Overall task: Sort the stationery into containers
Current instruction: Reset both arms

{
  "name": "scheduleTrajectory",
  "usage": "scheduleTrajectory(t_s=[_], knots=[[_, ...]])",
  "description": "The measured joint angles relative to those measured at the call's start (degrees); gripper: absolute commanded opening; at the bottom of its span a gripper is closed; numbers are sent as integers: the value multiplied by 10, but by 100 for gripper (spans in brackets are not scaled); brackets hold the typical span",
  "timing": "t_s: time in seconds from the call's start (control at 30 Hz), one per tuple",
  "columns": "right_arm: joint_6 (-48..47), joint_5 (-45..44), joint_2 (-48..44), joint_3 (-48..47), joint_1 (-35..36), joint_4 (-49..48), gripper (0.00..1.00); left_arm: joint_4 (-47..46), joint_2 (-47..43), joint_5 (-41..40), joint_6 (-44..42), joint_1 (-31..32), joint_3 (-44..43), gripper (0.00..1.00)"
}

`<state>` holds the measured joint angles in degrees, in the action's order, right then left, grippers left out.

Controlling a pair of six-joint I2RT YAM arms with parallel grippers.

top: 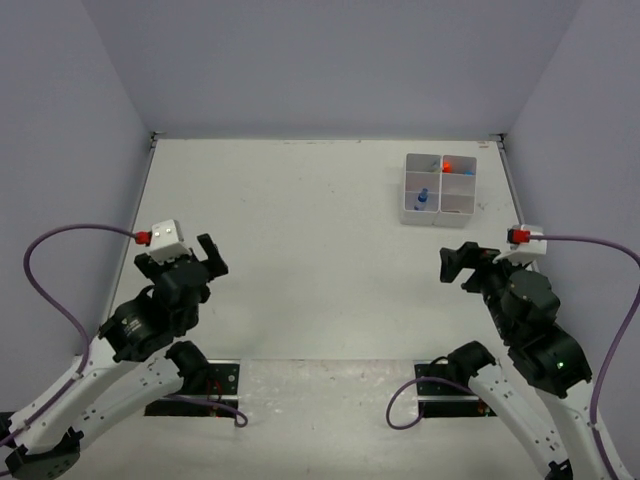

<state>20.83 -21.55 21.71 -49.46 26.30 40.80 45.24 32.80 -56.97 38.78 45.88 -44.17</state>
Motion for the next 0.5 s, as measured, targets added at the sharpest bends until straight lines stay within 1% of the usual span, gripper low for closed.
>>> scheduleTrajectory(t_s=[0.07,0.2,0.33,0.5], knots=[[-4,0,-13,13,0,3,99,-21,-38,14,-19,-8,13,100],[-10,0,-43,31,0,5,99,-81,-88,71,-63,-55,29,100],[-11,-3,-60,32,0,2,99,-123,-85,133,-92,-109,37,100],[-8,-15,-61,36,0,0,99,-161,-65,220,-119,-201,47,100]])
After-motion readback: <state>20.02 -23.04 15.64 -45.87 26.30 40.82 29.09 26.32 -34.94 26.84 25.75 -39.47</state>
